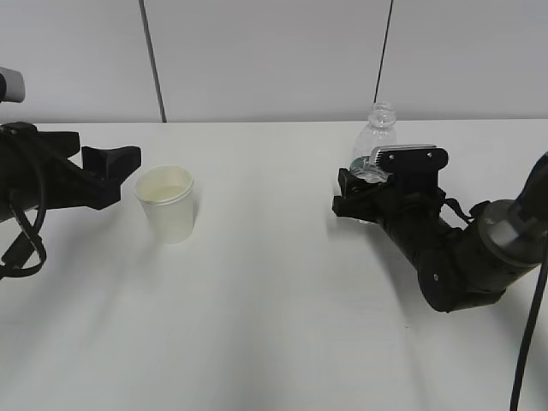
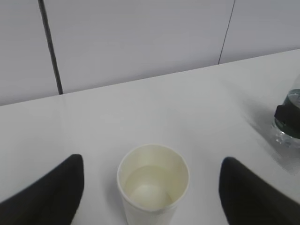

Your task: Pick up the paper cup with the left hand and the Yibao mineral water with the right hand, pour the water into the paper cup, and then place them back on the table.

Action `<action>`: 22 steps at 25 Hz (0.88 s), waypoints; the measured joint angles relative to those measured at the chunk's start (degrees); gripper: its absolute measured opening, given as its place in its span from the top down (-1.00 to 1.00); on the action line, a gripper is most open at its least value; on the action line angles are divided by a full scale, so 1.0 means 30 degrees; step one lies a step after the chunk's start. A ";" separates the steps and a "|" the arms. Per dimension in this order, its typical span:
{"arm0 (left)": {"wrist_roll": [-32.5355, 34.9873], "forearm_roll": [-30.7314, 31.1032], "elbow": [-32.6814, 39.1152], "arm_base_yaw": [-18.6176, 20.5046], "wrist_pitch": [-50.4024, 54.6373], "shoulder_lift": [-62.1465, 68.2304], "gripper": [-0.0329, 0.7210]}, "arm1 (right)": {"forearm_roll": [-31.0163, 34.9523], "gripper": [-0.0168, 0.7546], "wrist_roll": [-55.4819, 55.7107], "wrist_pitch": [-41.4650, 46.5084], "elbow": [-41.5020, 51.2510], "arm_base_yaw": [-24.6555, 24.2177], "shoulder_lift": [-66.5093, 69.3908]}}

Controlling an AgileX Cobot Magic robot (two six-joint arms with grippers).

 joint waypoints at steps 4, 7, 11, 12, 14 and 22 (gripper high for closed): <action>0.0000 0.0000 0.0000 0.0000 0.0001 0.0000 -0.52 | -0.0380 -0.57 -0.0918 0.0000 0.0000 0.0000 0.0000; -0.0016 0.0017 0.0000 0.0000 0.0001 0.0000 -0.52 | -0.0421 -0.58 -0.1001 0.0000 0.0041 0.0000 0.0000; -0.0016 0.0017 0.0000 0.0000 0.0018 0.0000 -0.52 | -0.0464 -0.59 -0.1034 -0.0244 0.0804 0.0000 -0.0075; -0.0016 0.0017 0.0000 0.0000 0.0018 0.0000 -0.52 | -0.0501 -0.59 -0.1034 -0.0500 0.1148 0.0000 -0.0147; -0.0016 0.0017 0.0000 0.0000 0.0018 0.0000 -0.52 | -0.0501 -0.59 -0.1074 -0.0735 0.1780 0.0000 -0.0418; -0.0016 0.0017 0.0000 0.0000 0.0263 0.0000 -0.52 | -0.0569 -0.60 -0.1074 -0.1101 0.4569 0.0000 -0.1610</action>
